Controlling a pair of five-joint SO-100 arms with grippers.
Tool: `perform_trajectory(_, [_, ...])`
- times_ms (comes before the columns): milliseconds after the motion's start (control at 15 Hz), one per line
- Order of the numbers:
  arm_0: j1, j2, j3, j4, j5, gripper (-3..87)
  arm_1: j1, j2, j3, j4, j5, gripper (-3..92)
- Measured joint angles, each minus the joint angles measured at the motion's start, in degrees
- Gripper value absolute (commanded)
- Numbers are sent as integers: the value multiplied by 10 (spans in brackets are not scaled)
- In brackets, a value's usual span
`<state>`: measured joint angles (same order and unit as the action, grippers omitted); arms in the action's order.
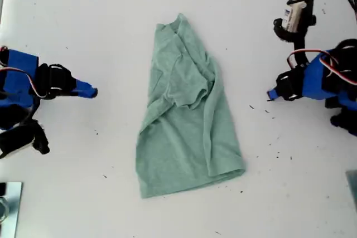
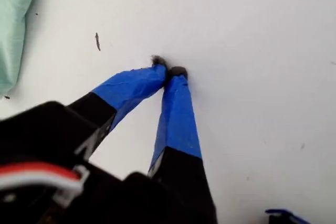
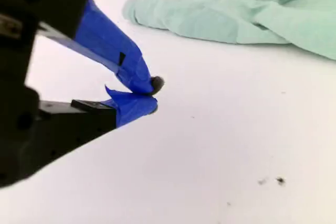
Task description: Fold t shirt
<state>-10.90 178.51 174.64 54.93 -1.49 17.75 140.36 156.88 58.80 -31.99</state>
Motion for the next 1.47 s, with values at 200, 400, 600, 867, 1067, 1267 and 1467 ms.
perform_trajectory(200, [116,-272,-335,188,-98,-3,1,-58,-26,-2,-4,24])
perform_trajectory(400, [211,-553,-733,341,-114,259,1,-62,-26,-2,-4,24])
perform_trajectory(600, [273,-724,-918,349,-116,291,1,-62,-26,-2,-4,24])
perform_trajectory(867, [278,-885,-913,271,-116,290,1,-62,-26,-2,-4,24])
perform_trajectory(1067, [278,-976,-846,151,-116,183,-1,-62,-26,-2,-4,24])
perform_trajectory(1267, [279,-976,-767,40,-112,-2,-1,-62,-26,-2,-4,24])
perform_trajectory(1467, [269,-872,-758,110,-105,-2,-1,-62,-26,-2,-4,24])
